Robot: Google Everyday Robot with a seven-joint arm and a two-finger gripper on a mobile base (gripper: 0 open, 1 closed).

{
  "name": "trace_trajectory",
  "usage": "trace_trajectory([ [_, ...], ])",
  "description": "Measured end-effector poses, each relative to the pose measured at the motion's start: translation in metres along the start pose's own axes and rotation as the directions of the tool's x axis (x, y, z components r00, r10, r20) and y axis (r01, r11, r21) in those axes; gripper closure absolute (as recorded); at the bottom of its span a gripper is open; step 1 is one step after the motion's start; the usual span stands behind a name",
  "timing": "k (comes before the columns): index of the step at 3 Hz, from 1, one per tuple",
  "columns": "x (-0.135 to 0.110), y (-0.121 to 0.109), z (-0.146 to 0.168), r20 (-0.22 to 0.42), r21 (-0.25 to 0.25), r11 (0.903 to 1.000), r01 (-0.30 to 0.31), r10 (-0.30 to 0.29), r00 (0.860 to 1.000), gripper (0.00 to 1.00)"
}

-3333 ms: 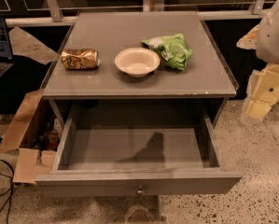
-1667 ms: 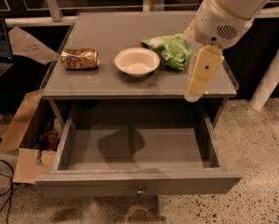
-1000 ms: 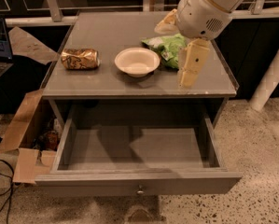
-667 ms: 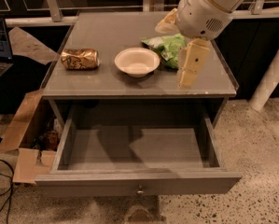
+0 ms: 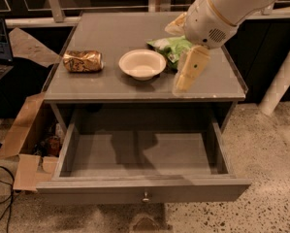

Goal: Place orange can into top drawer

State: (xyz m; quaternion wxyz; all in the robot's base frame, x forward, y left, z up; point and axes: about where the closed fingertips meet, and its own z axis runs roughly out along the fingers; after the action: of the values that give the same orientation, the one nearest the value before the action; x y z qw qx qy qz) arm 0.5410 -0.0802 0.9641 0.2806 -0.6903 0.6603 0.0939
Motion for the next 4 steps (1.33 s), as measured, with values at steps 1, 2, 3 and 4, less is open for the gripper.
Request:
trace_trajectory([
  [1,0.003,-0.037,0.010,0.022,0.038,0.9991,-0.019,0.018,1.000,0.00],
  [2,0.000,-0.075,0.015,0.046,0.075,0.9962,-0.044,0.041,0.998,0.00],
  [3,-0.008,-0.100,0.027,0.067,0.075,0.9956,-0.056,0.051,0.996,0.00],
  [4,-0.018,-0.114,0.043,0.069,0.054,0.9948,-0.086,0.082,0.994,0.00],
])
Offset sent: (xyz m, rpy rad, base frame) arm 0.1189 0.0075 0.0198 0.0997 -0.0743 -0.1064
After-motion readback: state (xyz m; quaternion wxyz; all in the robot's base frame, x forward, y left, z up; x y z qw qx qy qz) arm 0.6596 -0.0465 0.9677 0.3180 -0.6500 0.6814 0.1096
